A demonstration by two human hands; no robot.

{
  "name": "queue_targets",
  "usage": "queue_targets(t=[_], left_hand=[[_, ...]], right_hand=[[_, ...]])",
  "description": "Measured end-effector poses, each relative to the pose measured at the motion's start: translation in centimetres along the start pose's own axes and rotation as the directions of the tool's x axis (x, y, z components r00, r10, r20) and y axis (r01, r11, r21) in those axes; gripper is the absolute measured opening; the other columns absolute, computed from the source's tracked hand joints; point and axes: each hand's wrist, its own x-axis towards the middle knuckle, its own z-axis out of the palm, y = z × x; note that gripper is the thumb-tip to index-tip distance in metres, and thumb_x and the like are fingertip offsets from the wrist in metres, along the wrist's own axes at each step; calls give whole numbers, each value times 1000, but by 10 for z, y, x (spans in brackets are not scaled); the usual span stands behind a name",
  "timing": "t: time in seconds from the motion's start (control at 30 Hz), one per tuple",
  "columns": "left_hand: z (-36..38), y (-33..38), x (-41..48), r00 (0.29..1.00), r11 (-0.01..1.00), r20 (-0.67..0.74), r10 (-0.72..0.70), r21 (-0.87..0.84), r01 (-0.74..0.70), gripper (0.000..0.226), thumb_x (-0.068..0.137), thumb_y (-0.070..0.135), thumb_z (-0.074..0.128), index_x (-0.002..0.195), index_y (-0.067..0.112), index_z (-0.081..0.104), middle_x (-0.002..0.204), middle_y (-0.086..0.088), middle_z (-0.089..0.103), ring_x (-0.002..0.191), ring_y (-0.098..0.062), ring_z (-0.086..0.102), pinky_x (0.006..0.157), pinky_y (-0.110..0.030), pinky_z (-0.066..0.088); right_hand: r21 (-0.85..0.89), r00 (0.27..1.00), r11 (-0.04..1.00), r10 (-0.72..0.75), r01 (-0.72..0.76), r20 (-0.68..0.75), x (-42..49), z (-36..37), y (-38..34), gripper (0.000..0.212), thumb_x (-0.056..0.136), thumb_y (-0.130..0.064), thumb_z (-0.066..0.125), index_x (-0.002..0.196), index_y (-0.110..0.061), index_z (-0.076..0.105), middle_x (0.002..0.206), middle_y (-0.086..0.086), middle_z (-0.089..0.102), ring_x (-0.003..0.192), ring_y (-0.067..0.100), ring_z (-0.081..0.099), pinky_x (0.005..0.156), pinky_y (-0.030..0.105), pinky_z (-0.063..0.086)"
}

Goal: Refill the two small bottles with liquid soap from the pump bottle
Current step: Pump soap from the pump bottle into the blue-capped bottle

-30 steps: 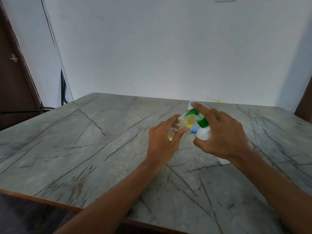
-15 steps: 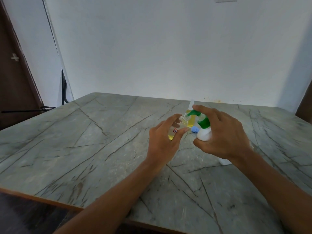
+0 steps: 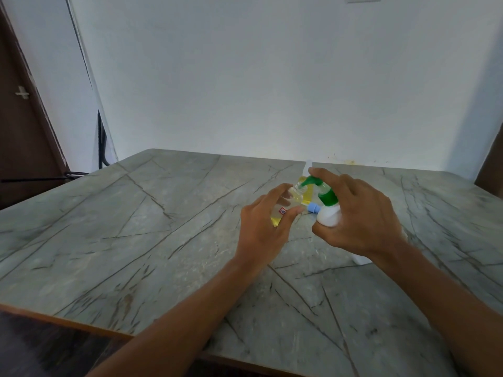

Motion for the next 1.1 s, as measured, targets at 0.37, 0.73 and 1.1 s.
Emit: queue_targets(t=[0.37,0.73,1.1], left_hand=[[1,0,0,1000,1000,3,-23,18,23,46,82,44,66,124,25,57,105,11,68,83,3,61,74,-5,48],[2,2,-3,999,999,35,25,-30,-24,43,82,37,70,120,19,60,102,8,70,84,1,63,74,-8,50],[1,3,0,1000,1000,15,-27,-6,27,44,83,42,66,121,22,58,101,11,68,79,4,60,71,0,43]], right_hand=[[-7,1000,1000,4,-3,25,1,0,-1,89,58,-54,66,140,-32,36,93,-2,61,70,15,51,59,23,40],[31,1000,1000,4,-3,-28,2,2,3,79,56,-53,69,127,-30,41,93,2,65,72,21,59,64,29,48],[-36,1000,999,15,-14,23,0,1,0,92,59,-54,64,143,-35,30,89,-3,58,70,15,50,56,27,48]])
